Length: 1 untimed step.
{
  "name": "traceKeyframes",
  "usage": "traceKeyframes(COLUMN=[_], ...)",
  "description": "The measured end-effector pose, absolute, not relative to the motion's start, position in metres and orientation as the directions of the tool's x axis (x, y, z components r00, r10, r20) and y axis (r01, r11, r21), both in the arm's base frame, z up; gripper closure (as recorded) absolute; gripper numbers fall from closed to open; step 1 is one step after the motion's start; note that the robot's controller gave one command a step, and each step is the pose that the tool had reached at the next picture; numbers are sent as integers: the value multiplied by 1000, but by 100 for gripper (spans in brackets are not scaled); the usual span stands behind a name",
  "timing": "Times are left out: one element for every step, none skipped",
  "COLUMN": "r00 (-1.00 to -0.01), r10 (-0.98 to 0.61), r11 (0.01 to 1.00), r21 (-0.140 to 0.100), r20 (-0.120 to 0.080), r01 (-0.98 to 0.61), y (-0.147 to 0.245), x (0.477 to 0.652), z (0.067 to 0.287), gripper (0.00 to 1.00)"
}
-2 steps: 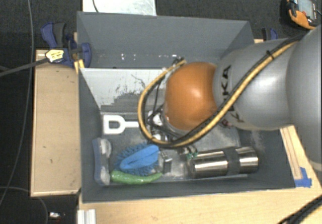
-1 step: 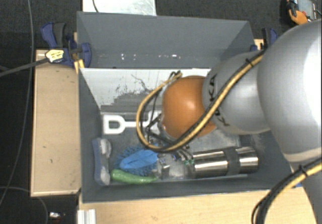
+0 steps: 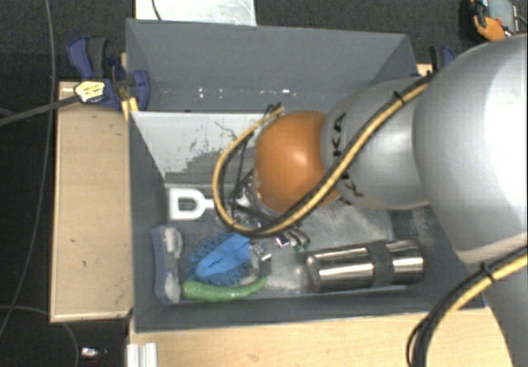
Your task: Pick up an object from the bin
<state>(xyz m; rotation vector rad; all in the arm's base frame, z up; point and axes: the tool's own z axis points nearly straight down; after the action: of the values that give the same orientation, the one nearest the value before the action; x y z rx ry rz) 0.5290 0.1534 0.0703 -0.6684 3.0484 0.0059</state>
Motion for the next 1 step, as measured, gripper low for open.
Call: traceKeyframes(r00=[-952], r10=[-307], r11=[952], r21=[3], r20=[-4], r01=[-307], y=[142], x=[503], z=[79], gripper=[100])
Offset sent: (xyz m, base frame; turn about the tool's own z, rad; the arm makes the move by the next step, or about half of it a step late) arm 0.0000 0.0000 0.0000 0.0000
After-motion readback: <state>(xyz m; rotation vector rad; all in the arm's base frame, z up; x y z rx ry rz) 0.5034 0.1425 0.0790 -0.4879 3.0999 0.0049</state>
